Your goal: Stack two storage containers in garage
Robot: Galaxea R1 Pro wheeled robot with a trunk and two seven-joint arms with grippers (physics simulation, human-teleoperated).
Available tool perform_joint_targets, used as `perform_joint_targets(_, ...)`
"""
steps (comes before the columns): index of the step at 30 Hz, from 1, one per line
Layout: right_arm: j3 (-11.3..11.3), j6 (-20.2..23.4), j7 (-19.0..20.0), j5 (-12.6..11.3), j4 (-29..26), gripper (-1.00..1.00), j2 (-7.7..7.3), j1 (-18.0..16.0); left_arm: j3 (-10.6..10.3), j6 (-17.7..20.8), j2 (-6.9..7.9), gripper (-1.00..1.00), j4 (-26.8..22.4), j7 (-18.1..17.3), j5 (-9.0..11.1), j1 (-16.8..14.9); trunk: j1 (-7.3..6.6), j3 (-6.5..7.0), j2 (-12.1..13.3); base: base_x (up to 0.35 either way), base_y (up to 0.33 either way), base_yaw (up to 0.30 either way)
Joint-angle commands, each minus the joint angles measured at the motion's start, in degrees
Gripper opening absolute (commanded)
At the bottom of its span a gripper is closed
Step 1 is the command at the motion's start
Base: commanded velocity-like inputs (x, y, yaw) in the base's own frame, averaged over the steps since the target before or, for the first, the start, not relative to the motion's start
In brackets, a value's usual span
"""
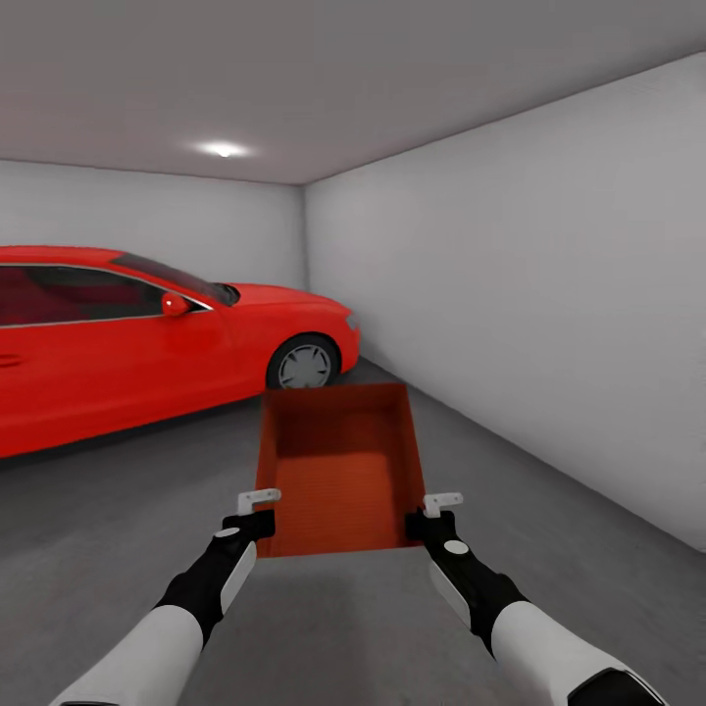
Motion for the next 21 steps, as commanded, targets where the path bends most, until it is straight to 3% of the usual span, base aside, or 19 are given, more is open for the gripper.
perform_joint_targets(1, -0.5, -0.4, -2.4, -0.9, 2.9, -1.0, -3.2, 0.0, 0.9, 0.3, 0.06, -1.0, -0.3, 0.5, -0.3, 0.0, 0.02, -0.02, -0.1, 0.0, 0.0, -0.243)
perform_joint_targets(21, -0.5, -0.4, -2.4, -0.9, 2.8, -1.0, -3.24, -0.1, 0.9, 0.3, 0.06, -1.0, -0.3, 0.5, -0.3, 0.0, 0.02, -0.02, -0.1, 0.0, 0.0, -0.243)
